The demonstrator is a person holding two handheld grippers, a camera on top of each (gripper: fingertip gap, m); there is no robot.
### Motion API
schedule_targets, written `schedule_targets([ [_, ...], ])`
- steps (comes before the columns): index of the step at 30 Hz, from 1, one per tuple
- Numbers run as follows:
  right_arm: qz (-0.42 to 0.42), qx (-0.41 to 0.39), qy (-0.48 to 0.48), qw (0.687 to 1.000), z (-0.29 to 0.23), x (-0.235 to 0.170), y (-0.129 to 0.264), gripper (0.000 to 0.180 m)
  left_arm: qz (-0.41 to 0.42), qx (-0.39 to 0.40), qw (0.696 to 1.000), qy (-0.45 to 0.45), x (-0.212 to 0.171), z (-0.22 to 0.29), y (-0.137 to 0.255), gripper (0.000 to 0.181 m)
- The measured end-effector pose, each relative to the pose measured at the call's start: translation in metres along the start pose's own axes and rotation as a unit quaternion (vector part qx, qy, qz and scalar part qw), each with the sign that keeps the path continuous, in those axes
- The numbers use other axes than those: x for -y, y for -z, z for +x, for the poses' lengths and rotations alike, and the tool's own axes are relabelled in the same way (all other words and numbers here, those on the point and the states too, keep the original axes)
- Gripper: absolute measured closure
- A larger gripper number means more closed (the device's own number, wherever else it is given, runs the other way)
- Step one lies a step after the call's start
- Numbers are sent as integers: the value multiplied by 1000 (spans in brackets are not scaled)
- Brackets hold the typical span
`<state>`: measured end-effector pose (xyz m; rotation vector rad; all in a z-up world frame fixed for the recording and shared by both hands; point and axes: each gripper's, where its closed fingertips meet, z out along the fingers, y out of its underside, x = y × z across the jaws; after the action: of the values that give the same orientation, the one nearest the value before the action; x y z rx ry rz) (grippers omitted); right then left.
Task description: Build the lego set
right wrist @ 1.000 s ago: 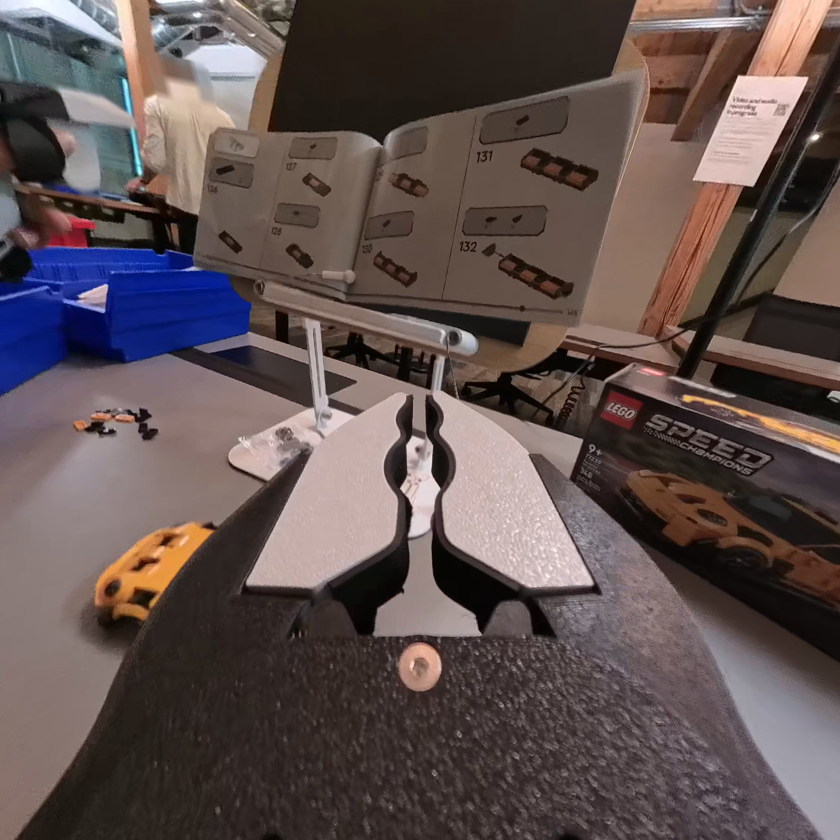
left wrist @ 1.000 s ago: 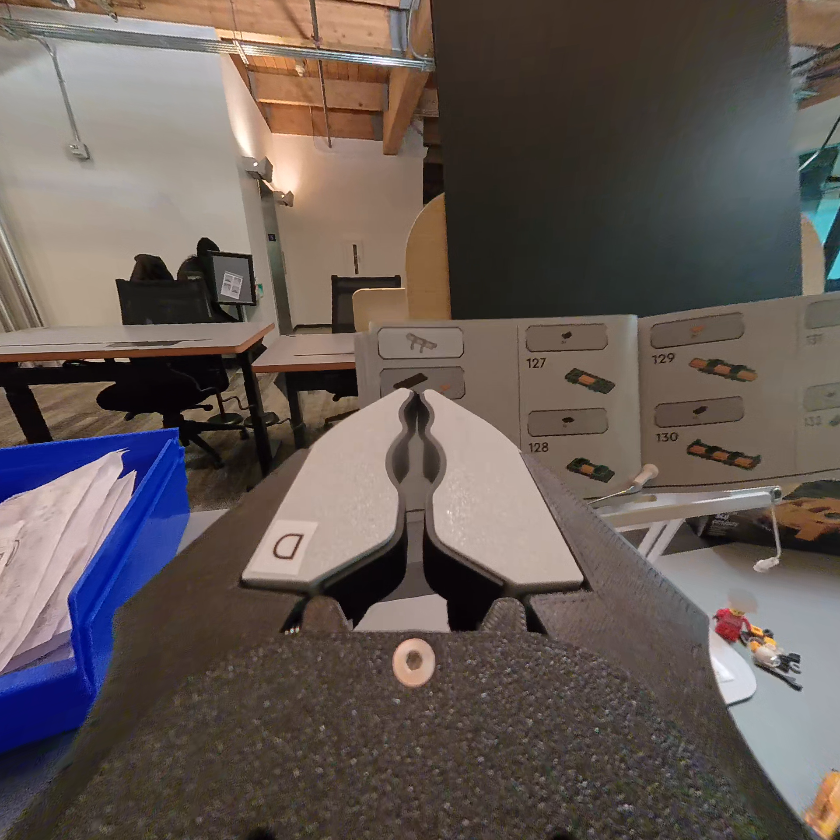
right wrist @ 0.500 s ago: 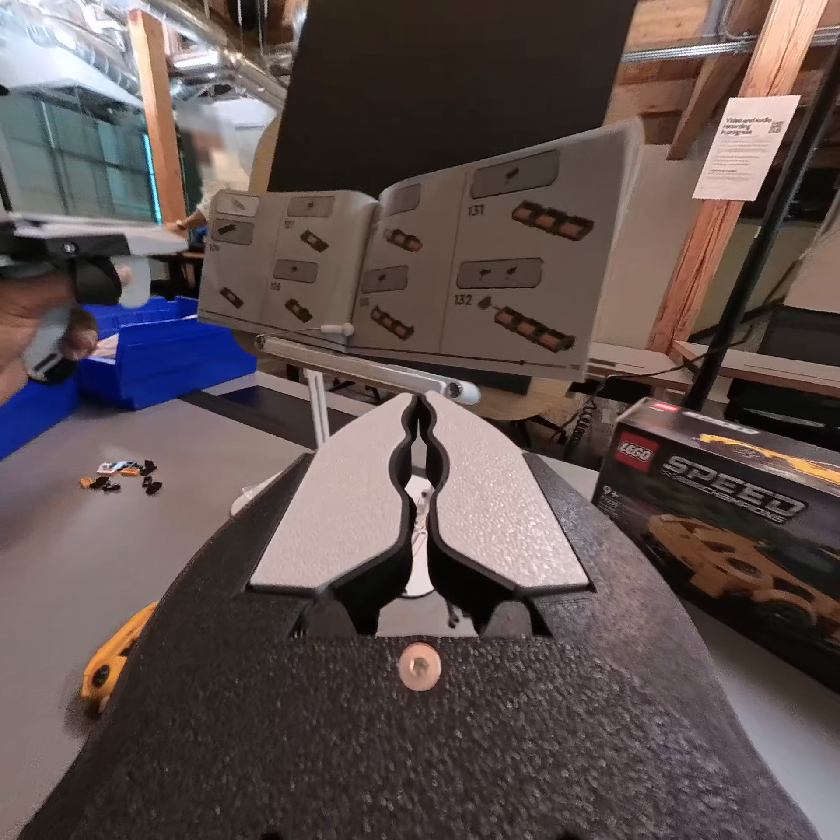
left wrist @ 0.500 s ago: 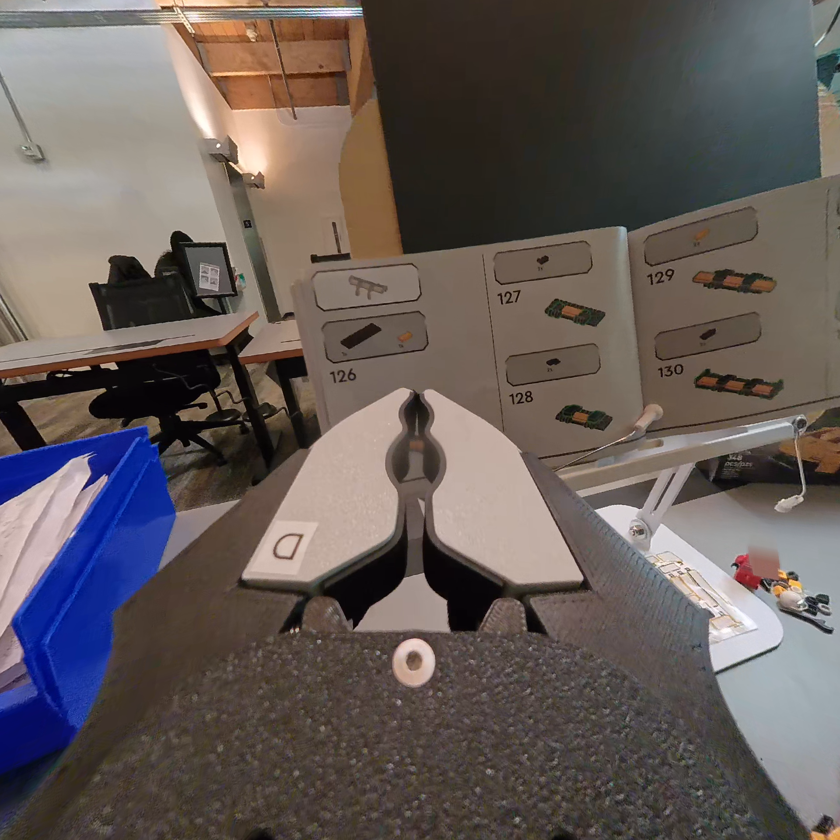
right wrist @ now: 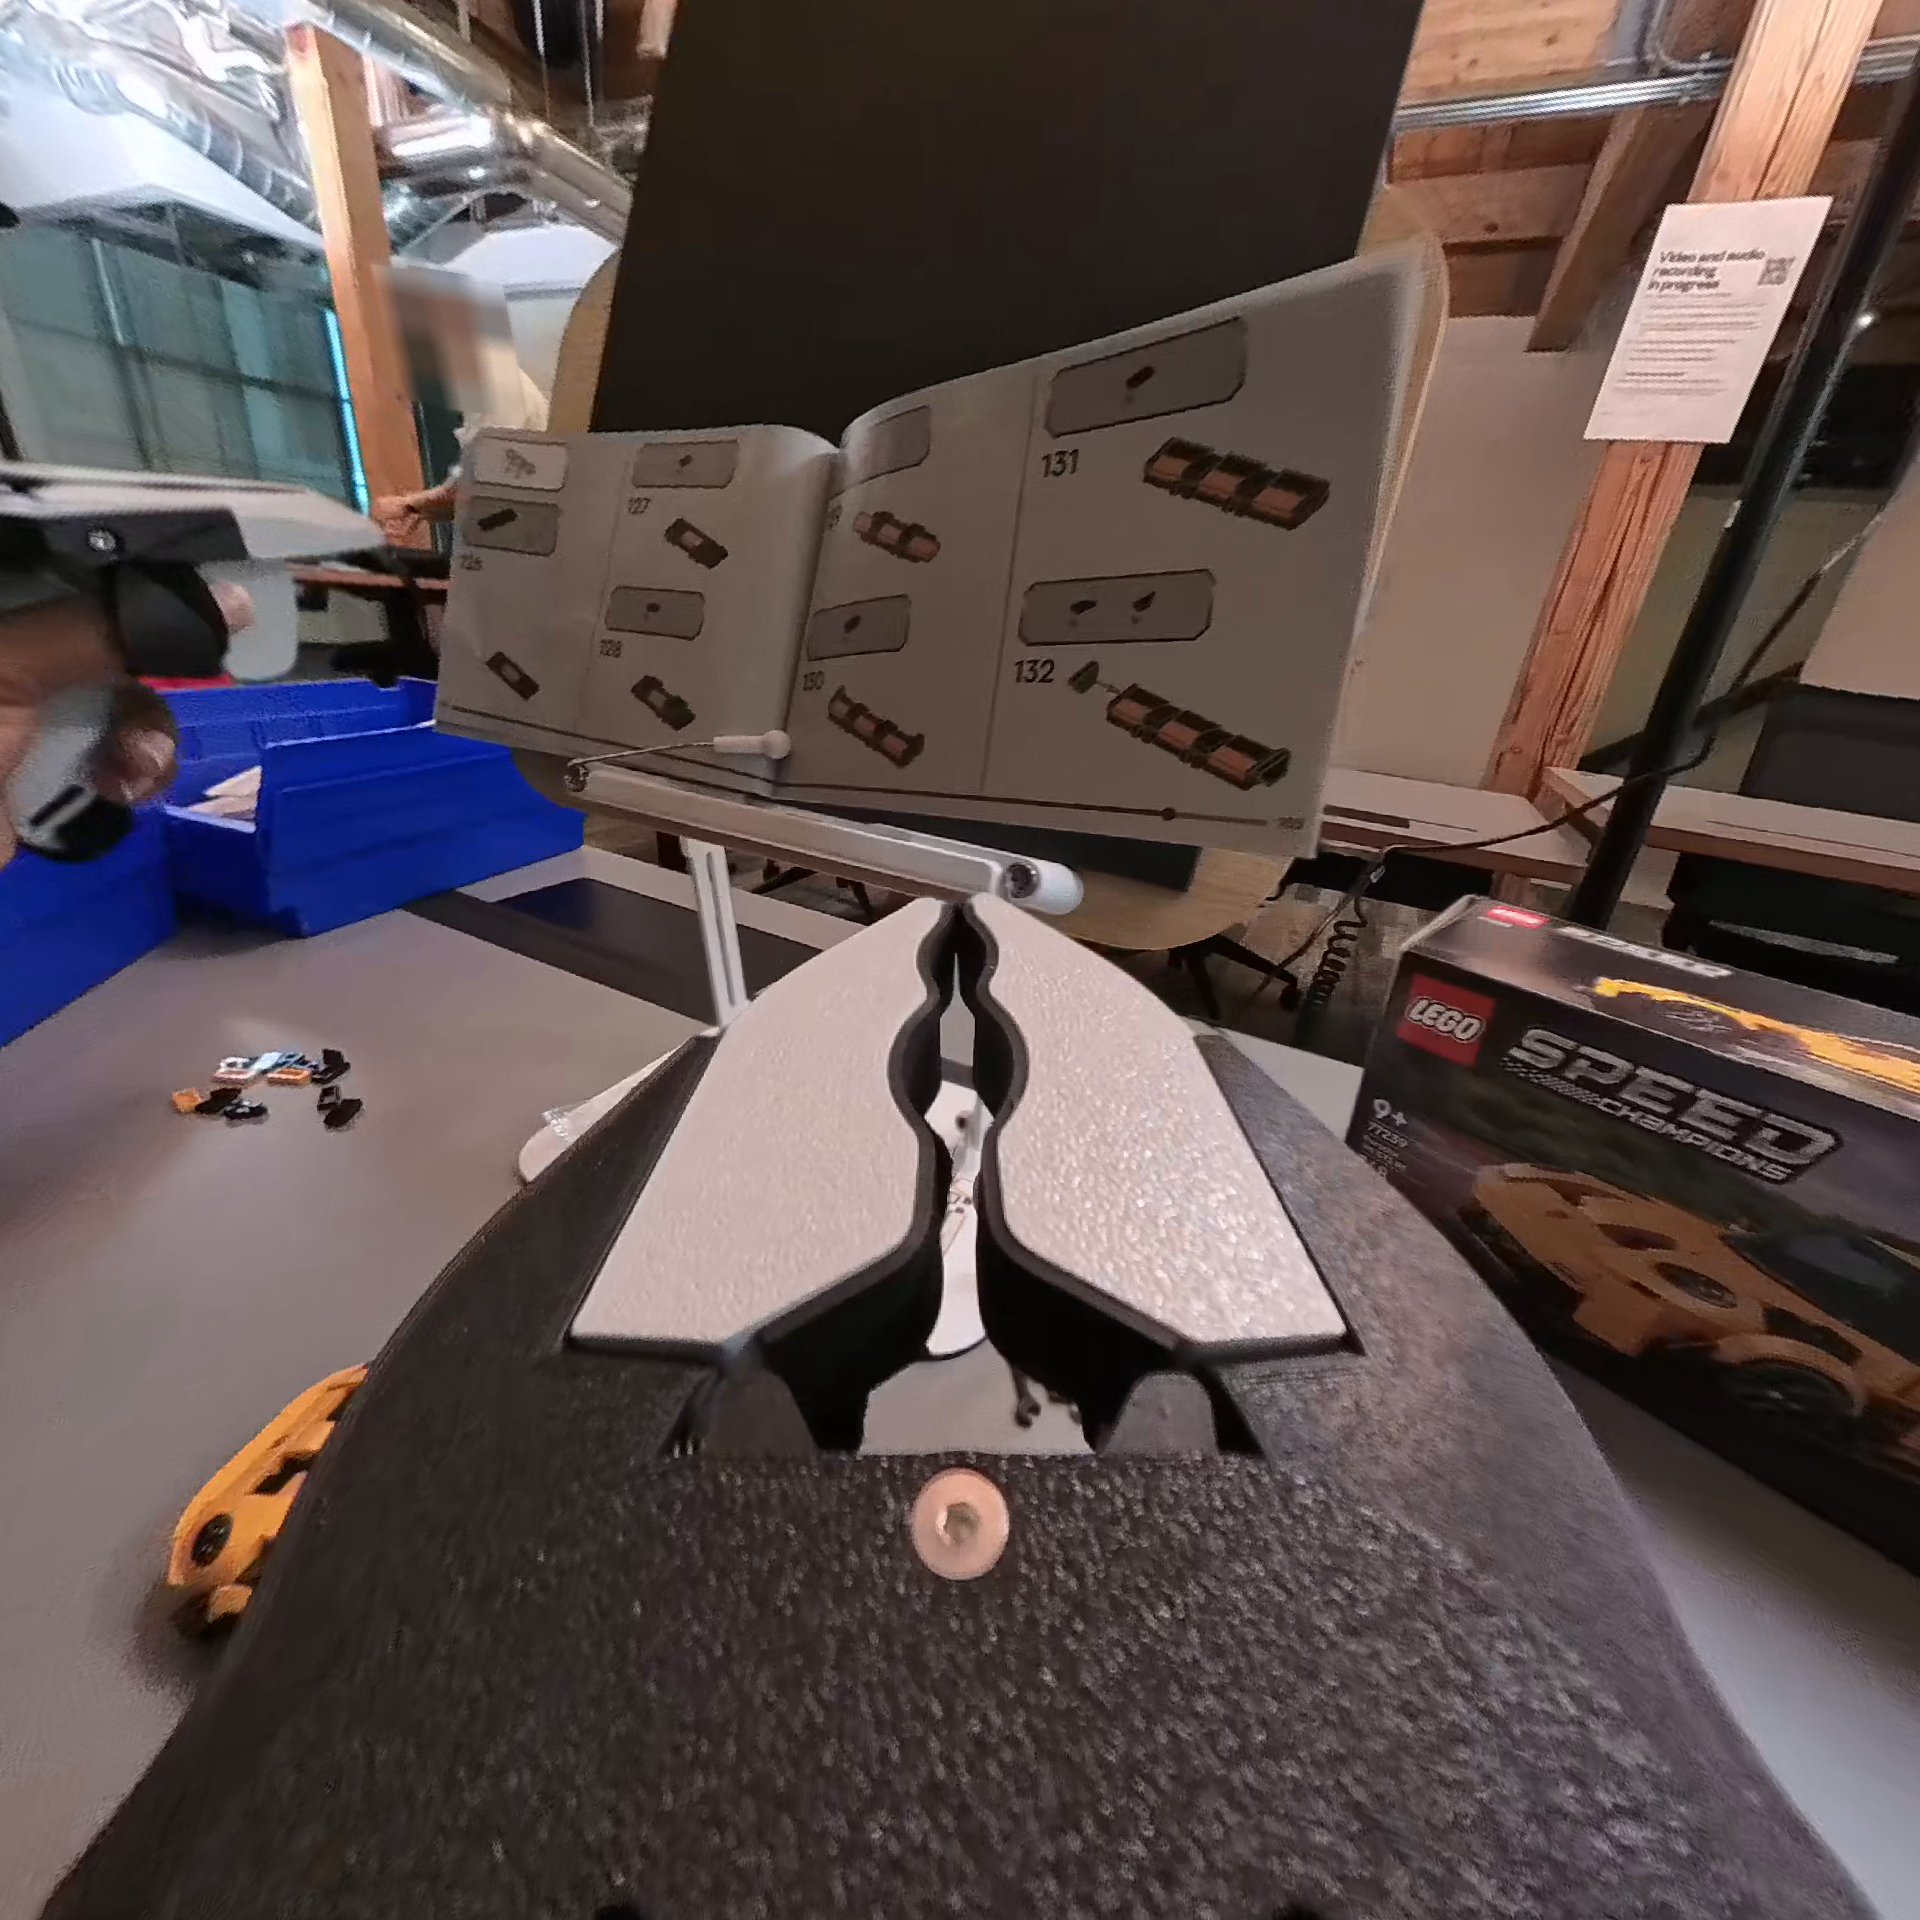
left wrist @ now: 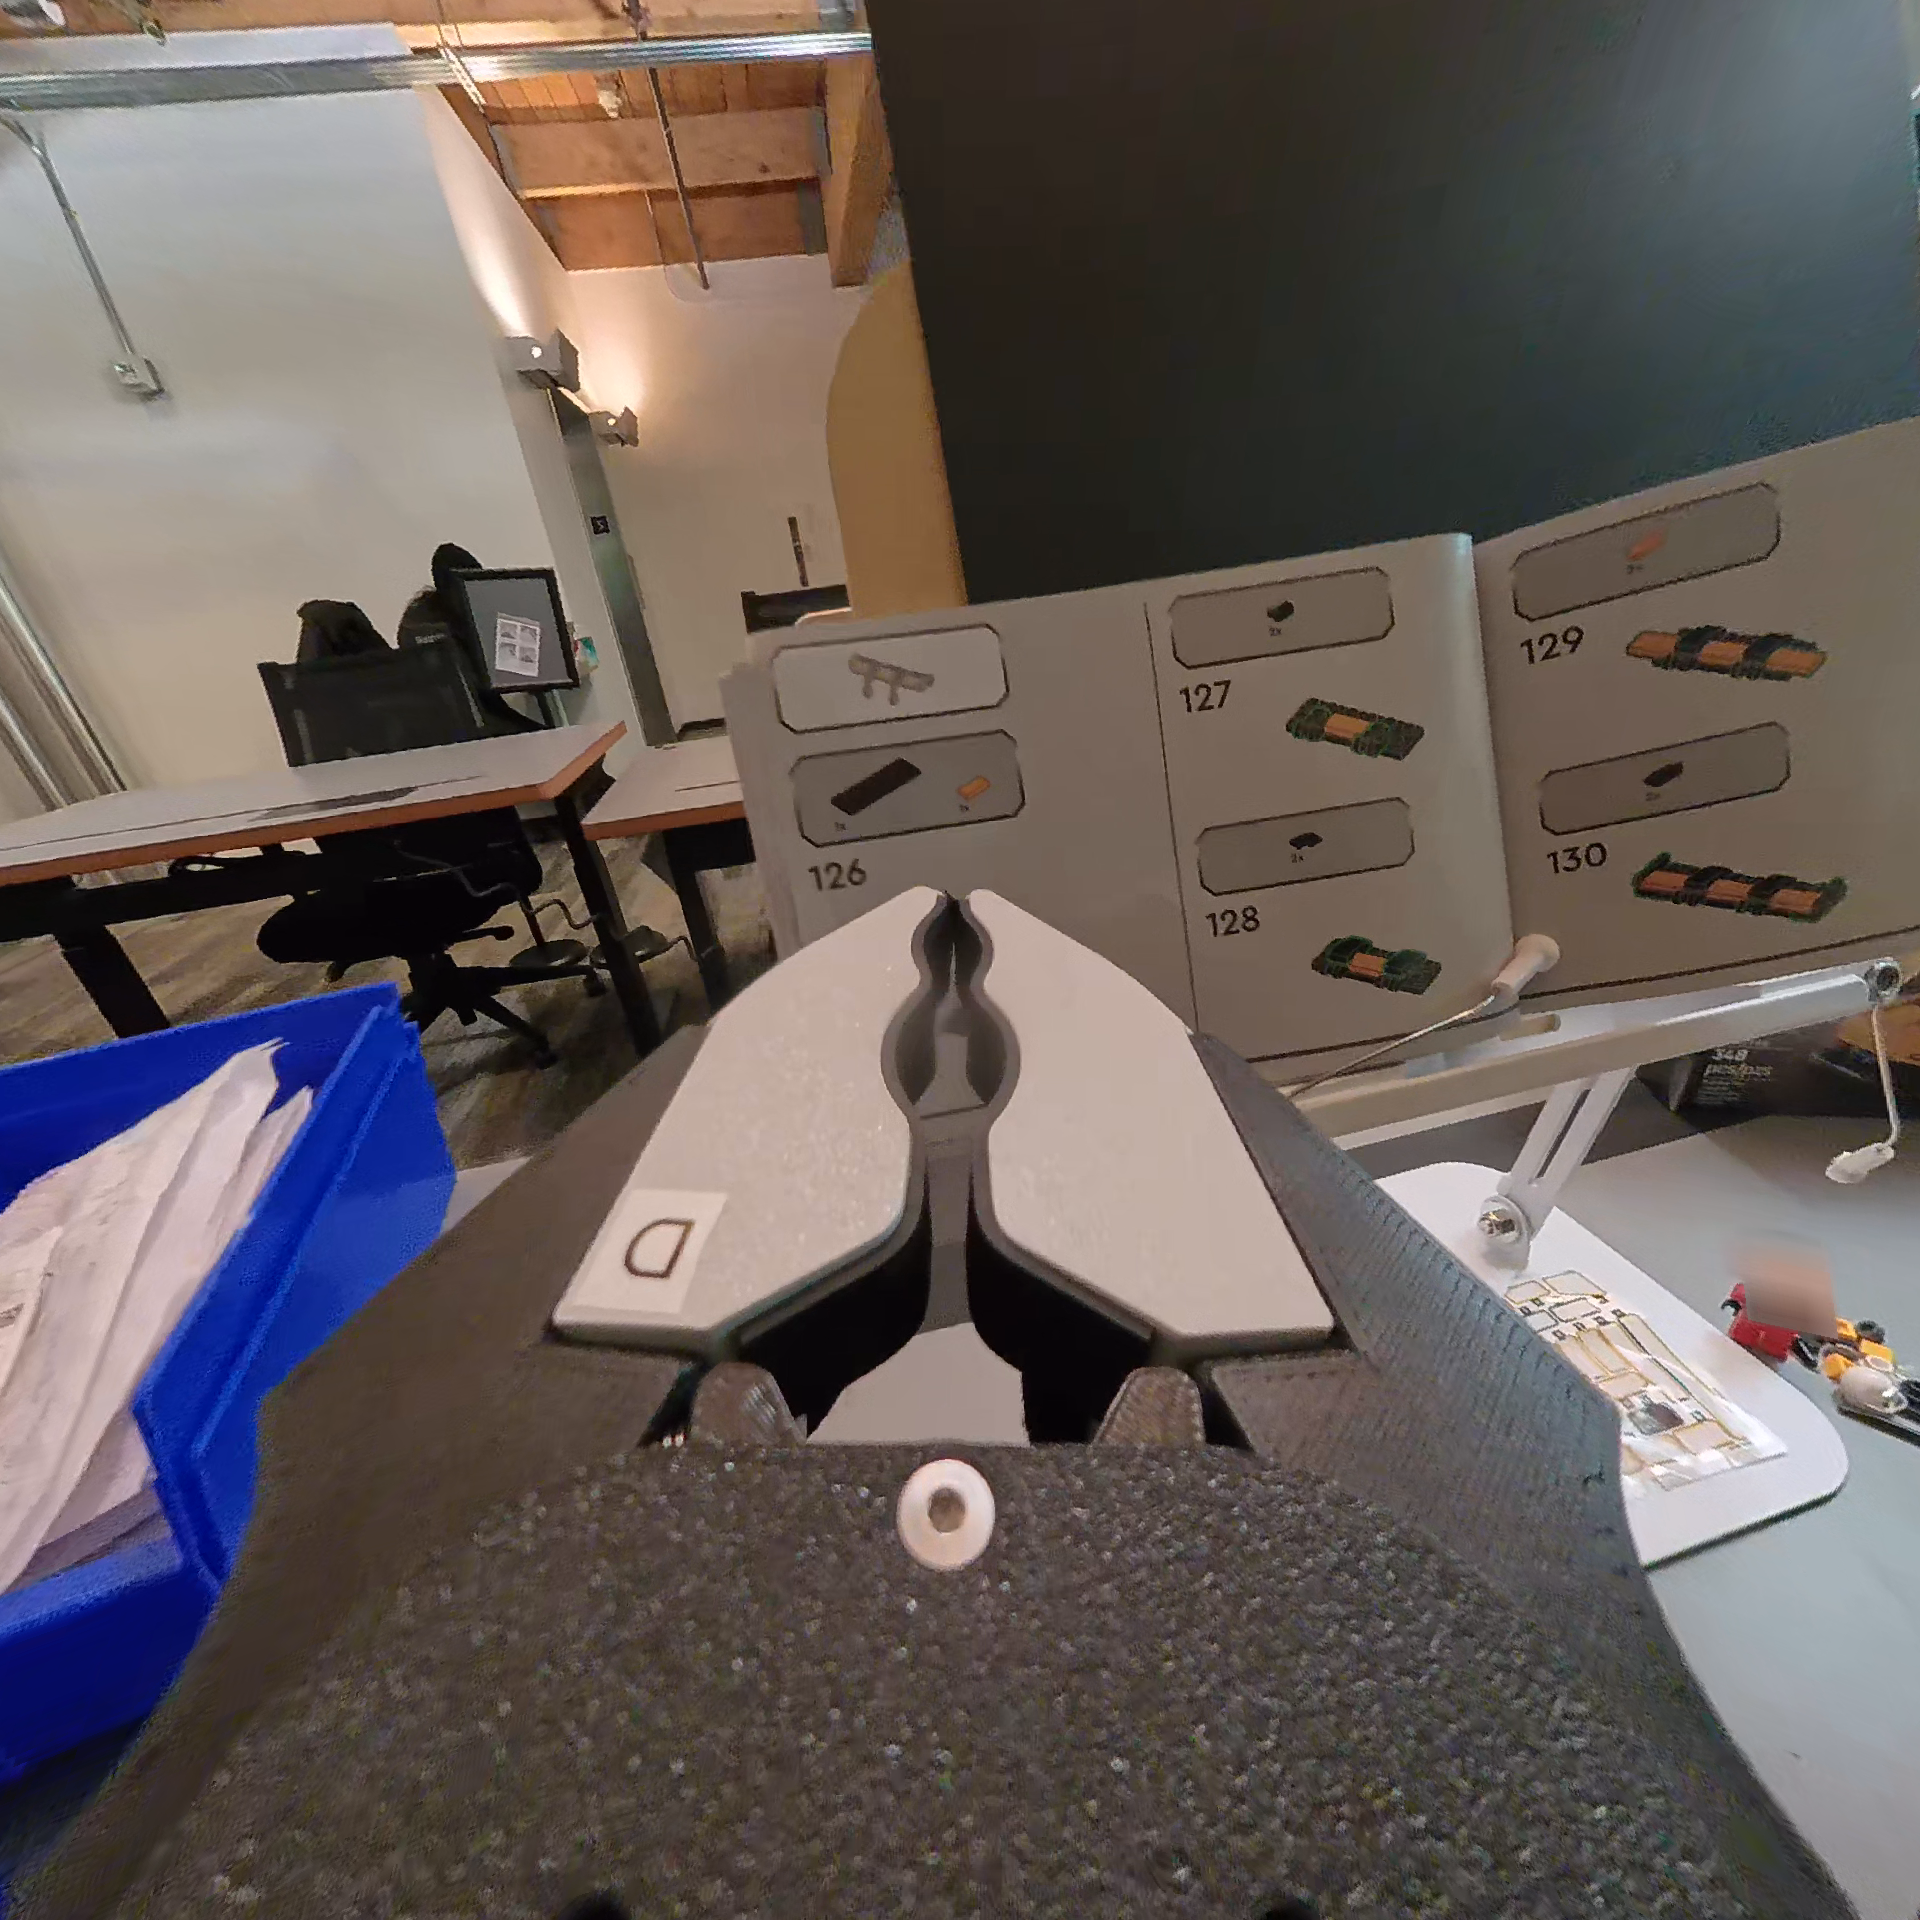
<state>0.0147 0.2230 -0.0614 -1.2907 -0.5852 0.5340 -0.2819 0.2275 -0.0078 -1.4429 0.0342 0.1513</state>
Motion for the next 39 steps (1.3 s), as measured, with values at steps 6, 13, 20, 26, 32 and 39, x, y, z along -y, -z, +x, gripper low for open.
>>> schedule_targets([
  [6, 5, 3, 7, 1000, -6, 3, 2, 180, 19, 9, 1000, 14, 15, -10, 8, 181],
  [13, 9, 7, -2, 1000, -11, 7, 4, 180, 25, 3, 1000, 9, 20, -2, 9, 181],
  [20, 12, 20, 3, 1000, -18, 10, 5, 180, 15, -5, 1000, 4, 8, 6, 3, 181],
  [26, 17, 36, 5, 999, -28, 12, 7, 180, 22, 9, 1000, -13, 6, 9, 2, 181],
  [32, 21, 64, 6, 998, -49, 18, 11, 179, 28, 12, 999, -19, 7, 13, 3, 181],
  [39, -24, 94, -27, 995, -54, 4, 24, 179, 34, 18, 999, -24, 11, 5, 5, 181],
])
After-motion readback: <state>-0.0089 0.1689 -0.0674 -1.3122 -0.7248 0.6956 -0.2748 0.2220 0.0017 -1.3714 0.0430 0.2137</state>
